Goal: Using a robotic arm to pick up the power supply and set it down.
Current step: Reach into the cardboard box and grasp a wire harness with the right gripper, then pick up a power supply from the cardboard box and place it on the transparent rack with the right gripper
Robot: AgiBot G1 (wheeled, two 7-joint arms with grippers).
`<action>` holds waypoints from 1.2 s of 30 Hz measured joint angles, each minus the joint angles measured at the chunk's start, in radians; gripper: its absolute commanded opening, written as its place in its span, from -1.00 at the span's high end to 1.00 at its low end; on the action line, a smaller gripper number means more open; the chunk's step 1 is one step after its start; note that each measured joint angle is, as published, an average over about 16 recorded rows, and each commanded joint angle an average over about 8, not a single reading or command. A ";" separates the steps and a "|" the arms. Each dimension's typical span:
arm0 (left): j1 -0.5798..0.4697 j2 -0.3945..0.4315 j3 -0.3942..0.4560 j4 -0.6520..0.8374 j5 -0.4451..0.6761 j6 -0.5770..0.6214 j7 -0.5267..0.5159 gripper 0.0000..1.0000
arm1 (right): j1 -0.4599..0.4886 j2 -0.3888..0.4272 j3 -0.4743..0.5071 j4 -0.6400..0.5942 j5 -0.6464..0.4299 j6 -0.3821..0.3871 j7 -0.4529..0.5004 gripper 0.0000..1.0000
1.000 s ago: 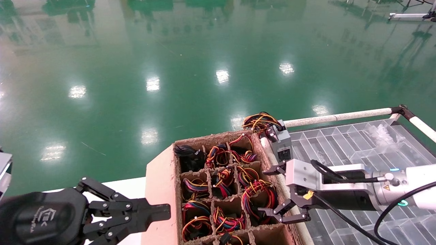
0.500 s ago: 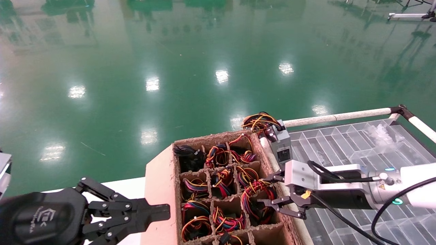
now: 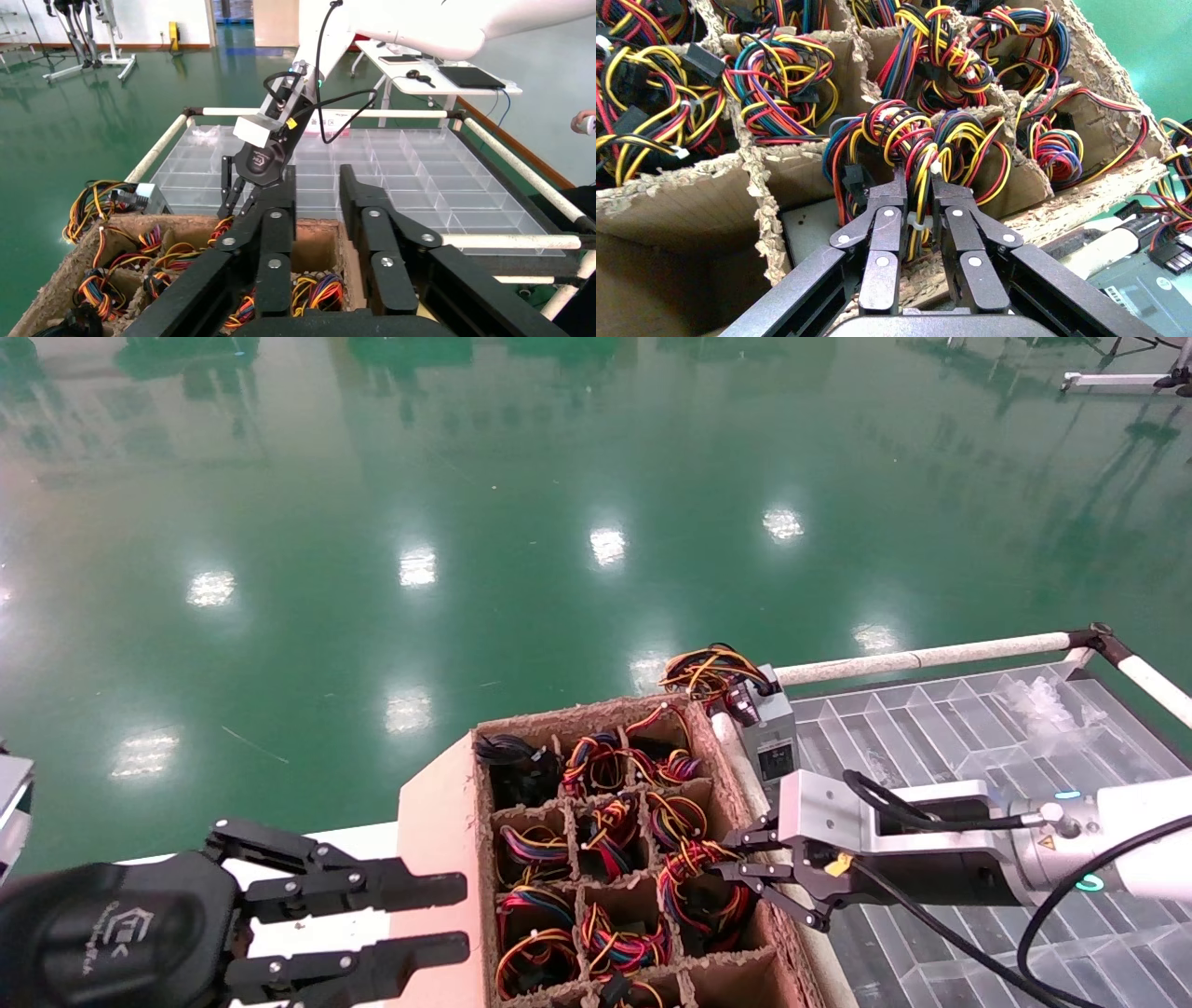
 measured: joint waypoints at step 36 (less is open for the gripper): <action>0.000 -0.001 0.002 0.000 -0.001 -0.001 0.001 -1.00 | 0.256 0.079 0.142 0.056 0.106 0.017 0.064 1.00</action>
